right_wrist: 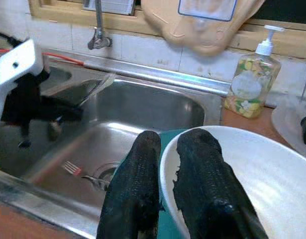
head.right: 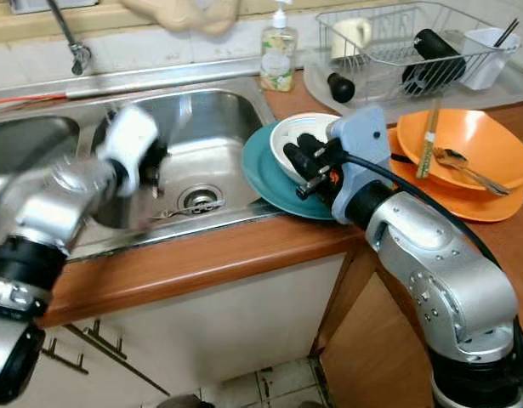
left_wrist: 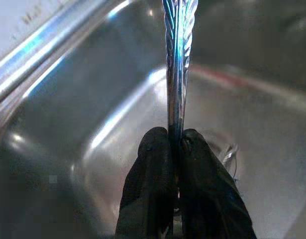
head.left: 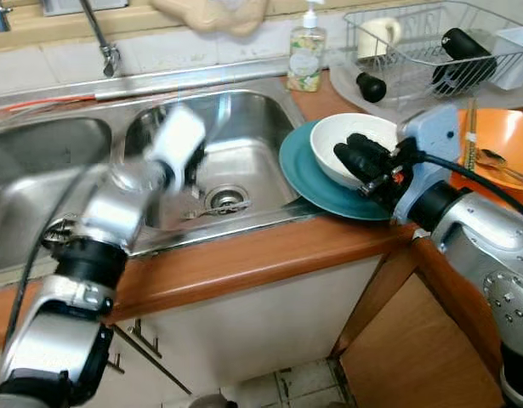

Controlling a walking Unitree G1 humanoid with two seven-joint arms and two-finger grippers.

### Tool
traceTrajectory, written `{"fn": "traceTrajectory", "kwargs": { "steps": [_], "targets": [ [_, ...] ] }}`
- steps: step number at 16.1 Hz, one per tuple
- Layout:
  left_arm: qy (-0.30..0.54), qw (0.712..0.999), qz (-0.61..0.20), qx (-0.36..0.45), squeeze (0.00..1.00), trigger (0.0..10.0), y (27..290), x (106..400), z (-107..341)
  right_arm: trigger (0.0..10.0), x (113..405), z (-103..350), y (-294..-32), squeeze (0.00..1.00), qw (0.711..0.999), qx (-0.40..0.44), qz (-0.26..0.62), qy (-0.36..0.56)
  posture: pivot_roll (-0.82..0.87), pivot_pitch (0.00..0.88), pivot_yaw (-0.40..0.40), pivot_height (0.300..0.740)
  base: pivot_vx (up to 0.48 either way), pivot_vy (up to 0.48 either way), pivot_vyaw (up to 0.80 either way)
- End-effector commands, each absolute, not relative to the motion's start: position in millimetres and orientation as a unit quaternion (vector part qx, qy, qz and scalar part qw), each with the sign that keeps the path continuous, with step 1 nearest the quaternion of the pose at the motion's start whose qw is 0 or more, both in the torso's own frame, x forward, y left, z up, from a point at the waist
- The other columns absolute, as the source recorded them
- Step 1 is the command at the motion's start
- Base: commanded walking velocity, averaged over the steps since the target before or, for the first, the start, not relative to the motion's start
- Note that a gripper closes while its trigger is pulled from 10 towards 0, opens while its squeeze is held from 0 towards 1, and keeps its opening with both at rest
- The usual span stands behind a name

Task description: Kitchen organization

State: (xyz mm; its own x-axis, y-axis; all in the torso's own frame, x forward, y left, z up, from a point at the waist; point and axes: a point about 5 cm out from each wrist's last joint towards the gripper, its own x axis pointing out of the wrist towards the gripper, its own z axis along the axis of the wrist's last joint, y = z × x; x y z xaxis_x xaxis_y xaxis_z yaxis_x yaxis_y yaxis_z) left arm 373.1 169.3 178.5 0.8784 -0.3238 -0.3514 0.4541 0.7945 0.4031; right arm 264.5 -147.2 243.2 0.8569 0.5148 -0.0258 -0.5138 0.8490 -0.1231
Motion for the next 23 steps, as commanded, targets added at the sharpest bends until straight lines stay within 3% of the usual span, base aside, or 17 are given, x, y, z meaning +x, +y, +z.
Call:
{"fn": "traceTrajectory", "kwargs": {
  "steps": [1,2,3,8,9,10,12,14,17,18,19,20,21,23],
  "targets": [
    [0.143,0.930,-0.201,0.271,0.00,10.0,170,376,180,10.0,264,242,-152,0.00,0.968,-0.065,0.243,0.003,-0.12,0.000,0.073,0.740,0.000,0.000,0.00],
    [0.157,0.925,-0.202,0.280,1.00,10.0,171,376,174,10.0,264,242,-155,0.00,0.971,-0.062,0.229,0.006,-0.12,0.000,0.073,0.740,0.000,0.000,0.00],
    [0.179,0.912,-0.203,0.308,1.00,10.0,174,376,159,10.0,267,242,-167,0.00,0.983,-0.041,0.178,0.026,-0.13,0.000,0.086,0.740,0.000,0.000,0.00],
    [0.206,0.897,-0.214,0.328,1.00,10.0,176,375,145,10.0,275,242,-187,0.04,0.993,0.001,0.103,0.062,-0.14,0.000,0.081,0.740,0.000,0.000,0.00],
    [0.206,0.897,-0.214,0.329,1.00,10.0,176,376,145,10.0,276,242,-189,0.76,0.993,0.008,0.095,0.067,-0.14,0.000,0.081,0.740,0.000,0.000,0.00],
    [0.196,0.902,-0.215,0.320,1.00,10.0,176,376,145,10.0,278,242,-193,1.00,0.993,0.029,0.082,0.077,-0.14,0.000,0.079,0.740,0.000,0.000,0.00],
    [0.184,0.911,-0.215,0.301,1.00,10.0,177,375,147,10.0,280,244,-198,1.00,0.993,0.047,0.072,0.086,-0.14,0.000,0.079,0.740,0.000,0.000,0.00],
    [0.117,0.940,-0.221,0.234,1.00,10.0,181,370,159,10.0,285,249,-207,1.00,0.991,0.066,0.056,0.097,-0.13,0.000,0.058,0.740,0.000,0.000,0.00],
    [0.052,0.948,-0.248,0.192,1.00,10.0,185,355,172,10.0,289,250,-214,1.00,0.987,0.094,0.051,0.121,-0.12,0.000,0.044,0.740,0.000,0.000,0.00],
    [0.015,0.947,-0.272,0.172,1.00,10.0,185,343,181,10.0,290,250,-218,0.69,0.983,0.105,0.049,0.143,-0.12,0.000,0.040,0.740,0.000,0.000,0.00],
    [-0.014,0.943,-0.303,0.134,0.66,10.0,182,326,190,10.0,293,252,-220,0.00,0.980,0.117,0.044,0.152,-0.12,0.000,0.037,0.740,0.000,0.000,0.00],
    [-0.024,0.941,-0.316,0.120,0.66,10.0,181,320,193,10.0,294,253,-221,0.00,0.980,0.123,0.042,0.153,-0.12,0.000,0.036,0.740,0.000,0.000,0.00],
    [-0.033,0.933,-0.342,0.104,0.00,10.0,177,308,196,10.0,295,252,-221,0.00,0.977,0.132,0.042,0.160,-0.11,0.000,0.031,0.740,0.000,0.000,0.00],
    [-0.028,0.915,-0.392,0.092,0.00,10.0,169,287,196,10.0,299,248,-220,0.00,0.966,0.158,0.053,0.197,-0.11,0.000,0.024,0.740,0.000,0.000,0.00]
  ]
}}
